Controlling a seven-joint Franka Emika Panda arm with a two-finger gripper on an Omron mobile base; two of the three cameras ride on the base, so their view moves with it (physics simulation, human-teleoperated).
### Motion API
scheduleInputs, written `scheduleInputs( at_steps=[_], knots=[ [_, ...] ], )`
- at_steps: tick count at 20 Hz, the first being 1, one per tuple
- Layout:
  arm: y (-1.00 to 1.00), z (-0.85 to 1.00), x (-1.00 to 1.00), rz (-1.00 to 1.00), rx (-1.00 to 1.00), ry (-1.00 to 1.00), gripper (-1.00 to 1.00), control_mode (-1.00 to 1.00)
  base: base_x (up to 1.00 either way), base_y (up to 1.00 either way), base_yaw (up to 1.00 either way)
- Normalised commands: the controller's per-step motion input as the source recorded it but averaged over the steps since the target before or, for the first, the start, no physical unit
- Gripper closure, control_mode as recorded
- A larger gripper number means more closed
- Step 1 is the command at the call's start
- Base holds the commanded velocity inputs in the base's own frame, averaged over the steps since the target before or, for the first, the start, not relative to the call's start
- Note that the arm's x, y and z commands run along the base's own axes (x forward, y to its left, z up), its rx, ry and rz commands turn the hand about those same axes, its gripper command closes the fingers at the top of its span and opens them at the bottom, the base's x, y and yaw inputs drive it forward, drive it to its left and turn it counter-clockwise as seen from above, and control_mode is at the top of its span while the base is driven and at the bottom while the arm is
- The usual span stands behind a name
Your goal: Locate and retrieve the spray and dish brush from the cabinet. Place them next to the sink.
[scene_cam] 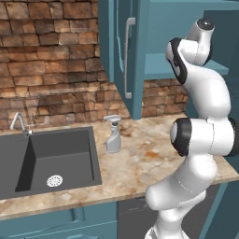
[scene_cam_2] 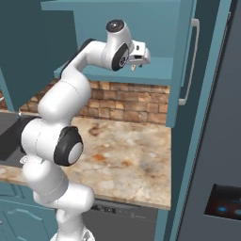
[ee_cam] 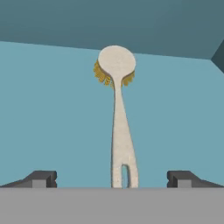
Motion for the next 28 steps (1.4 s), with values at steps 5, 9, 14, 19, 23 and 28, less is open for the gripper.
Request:
scheduleInputs(
  at_steps=[5,9,14,19,23,28],
  knots=[
    [-0.09,-0.12,0.36,0.01,0.00,0.00,-1.00,-1.00,0.00,0.00,0.00],
    [-0.08,-0.05,0.39,0.02,0.00,0.00,-1.00,-1.00,0.00,0.00,0.00],
    [0.00,-0.01,0.30,0.03,0.00,0.00,1.00,-1.00,0.00,0.00,0.00],
    [-0.02,-0.19,0.08,0.01,0.03,0.01,1.00,-1.00,0.00,0.00,0.00],
    [0.00,-0.34,0.00,0.00,0.09,0.01,1.00,-1.00,0.00,0.00,0.00],
    [0.03,-0.05,-0.01,-0.02,0.01,0.00,1.00,-1.00,0.00,0.00,0.00]
  ],
)
